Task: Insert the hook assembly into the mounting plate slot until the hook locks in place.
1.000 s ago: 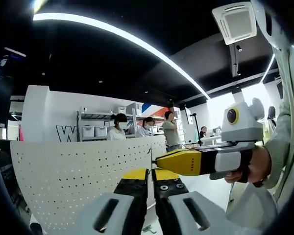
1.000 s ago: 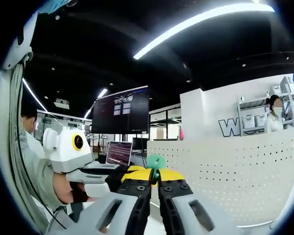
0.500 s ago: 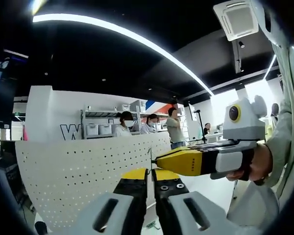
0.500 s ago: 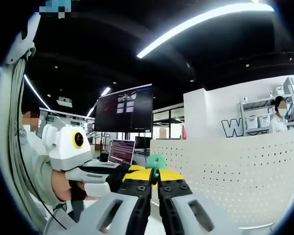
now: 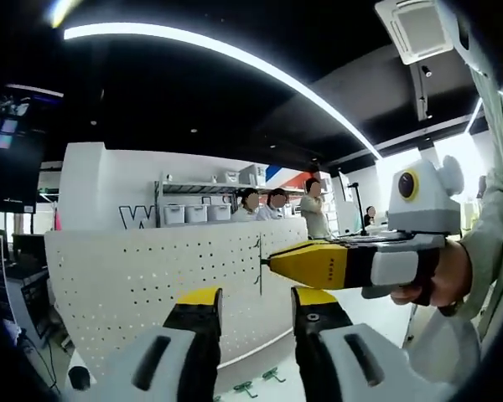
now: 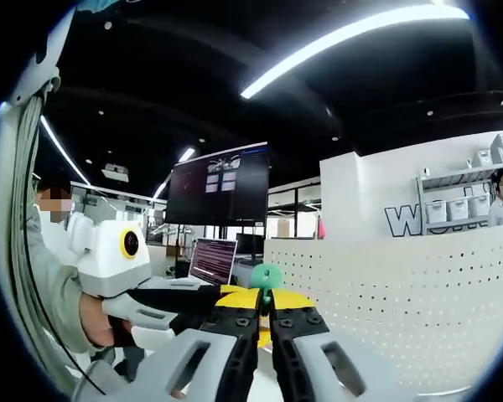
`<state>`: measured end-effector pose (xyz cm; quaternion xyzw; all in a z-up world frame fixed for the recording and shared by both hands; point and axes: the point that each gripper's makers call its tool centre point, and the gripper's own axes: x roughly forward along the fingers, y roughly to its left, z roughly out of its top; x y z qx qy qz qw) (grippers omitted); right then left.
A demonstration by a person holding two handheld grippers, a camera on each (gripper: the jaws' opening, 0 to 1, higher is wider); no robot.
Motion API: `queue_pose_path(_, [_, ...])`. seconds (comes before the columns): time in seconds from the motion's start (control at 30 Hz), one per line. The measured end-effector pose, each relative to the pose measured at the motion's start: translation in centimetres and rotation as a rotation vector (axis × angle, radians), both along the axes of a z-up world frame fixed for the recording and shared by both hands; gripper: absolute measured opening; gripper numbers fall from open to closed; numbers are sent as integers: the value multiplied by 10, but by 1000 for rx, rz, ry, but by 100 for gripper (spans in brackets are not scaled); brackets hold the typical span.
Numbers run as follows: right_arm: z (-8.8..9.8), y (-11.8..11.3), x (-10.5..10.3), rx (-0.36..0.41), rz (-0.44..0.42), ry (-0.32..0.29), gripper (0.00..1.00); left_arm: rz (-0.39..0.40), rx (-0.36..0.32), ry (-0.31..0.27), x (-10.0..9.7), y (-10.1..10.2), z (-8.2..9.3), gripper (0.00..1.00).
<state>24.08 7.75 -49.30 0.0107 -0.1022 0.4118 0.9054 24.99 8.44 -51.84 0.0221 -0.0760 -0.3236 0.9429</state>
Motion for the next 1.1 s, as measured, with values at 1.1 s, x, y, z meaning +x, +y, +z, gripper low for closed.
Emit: queue_pose_path(1.1, [8,-47,119,40,-442,-39,1,226,74,17,-23,65,-74,57])
